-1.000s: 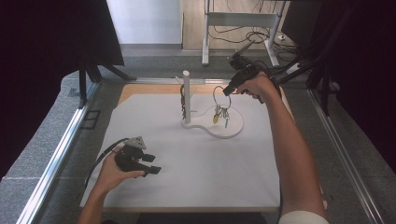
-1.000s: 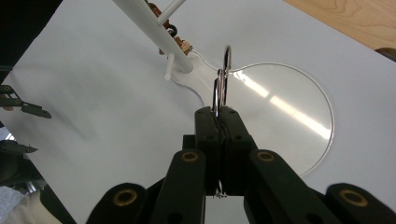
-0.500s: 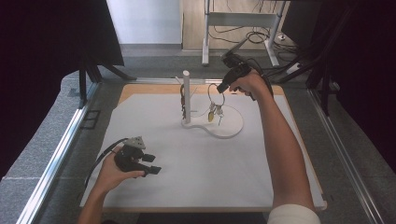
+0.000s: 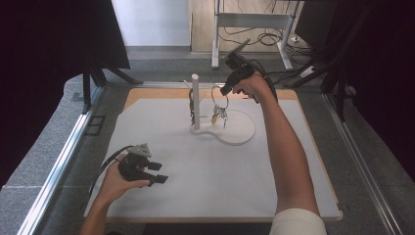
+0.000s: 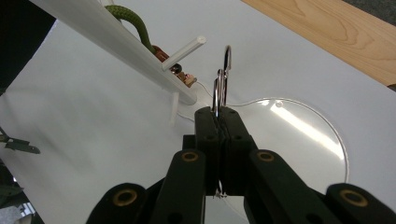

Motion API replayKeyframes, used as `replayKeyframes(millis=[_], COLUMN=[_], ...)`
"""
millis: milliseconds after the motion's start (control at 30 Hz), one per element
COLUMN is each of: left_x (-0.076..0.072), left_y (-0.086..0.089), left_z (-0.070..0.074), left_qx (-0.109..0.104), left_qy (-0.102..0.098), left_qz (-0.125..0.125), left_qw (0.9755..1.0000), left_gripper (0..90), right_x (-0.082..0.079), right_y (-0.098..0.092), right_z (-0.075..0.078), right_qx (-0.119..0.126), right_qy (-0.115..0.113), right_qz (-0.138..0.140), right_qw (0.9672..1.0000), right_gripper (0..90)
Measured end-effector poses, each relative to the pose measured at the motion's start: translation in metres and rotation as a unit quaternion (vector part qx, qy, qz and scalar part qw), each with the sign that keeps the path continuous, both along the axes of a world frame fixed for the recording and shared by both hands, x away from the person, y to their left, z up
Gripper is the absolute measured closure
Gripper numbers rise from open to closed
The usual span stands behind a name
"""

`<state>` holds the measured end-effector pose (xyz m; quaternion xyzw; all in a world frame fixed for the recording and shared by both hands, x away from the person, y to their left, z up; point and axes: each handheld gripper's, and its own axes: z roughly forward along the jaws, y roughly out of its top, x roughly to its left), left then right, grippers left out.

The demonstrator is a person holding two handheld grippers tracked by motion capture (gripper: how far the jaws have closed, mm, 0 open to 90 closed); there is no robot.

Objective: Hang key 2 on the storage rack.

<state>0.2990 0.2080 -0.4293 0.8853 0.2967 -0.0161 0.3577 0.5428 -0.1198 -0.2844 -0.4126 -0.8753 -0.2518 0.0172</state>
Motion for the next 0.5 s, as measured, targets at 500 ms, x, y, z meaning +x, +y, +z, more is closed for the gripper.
replayKeyframes(millis=[500], left_x=[-0.003], left_y=[0.003], left_z=[0.002], left_qx=[-0.001], left_qy=[-0.002], left_qz=[-0.002], left_qw=[1.0000], left_gripper=[41.2], right_x=[0.007], right_y=[0.020], right_z=[-0.001], right_qx=[0.003], right_qy=[-0.008], right_qz=[0.012], right_qw=[0.9999], right_gripper=[87.3])
